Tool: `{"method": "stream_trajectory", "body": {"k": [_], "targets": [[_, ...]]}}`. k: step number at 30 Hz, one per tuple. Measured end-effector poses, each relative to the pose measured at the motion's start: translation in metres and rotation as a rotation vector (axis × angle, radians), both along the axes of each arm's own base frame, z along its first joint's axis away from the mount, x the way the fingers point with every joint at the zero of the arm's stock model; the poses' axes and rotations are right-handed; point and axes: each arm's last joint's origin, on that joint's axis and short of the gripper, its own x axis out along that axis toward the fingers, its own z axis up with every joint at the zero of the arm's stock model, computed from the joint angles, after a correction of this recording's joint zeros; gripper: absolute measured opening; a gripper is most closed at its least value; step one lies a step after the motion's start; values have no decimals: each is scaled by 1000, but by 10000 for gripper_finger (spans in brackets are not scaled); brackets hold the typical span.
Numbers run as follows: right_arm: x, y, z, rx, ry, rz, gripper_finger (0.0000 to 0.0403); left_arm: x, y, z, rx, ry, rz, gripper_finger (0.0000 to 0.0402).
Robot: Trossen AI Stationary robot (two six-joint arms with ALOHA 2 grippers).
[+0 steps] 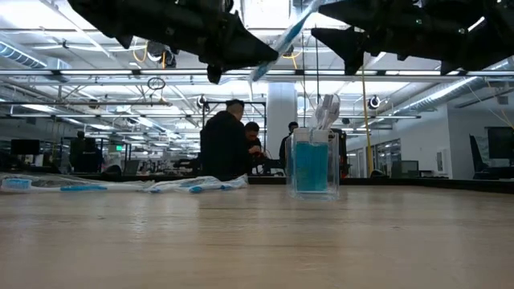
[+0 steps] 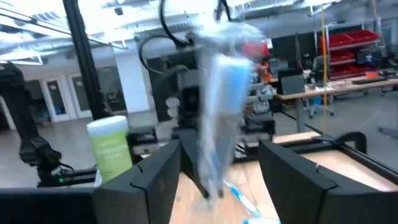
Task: Pick & Place toothbrushing station
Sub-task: Put the blue toothbrush into the transparent organizer
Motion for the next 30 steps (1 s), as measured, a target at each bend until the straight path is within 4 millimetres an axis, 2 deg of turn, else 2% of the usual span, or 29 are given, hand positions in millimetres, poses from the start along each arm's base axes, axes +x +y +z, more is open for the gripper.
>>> {"method": "stream_trajectory", "body": {"k": [6,13,20,30], "targets": [[5,2,-4,14,-34,14,216,8,0,-13,-16,0,5,16],[13,2,-5,14,-26,14,183,8,4,-13,-26,2,21,21],[15,3,-4,7,-27,34,125,8,7,-15,-34,16,25,21],[15,2,-5,-30,-21,22,16,8,7,-15,-33,16,25,29]]}}
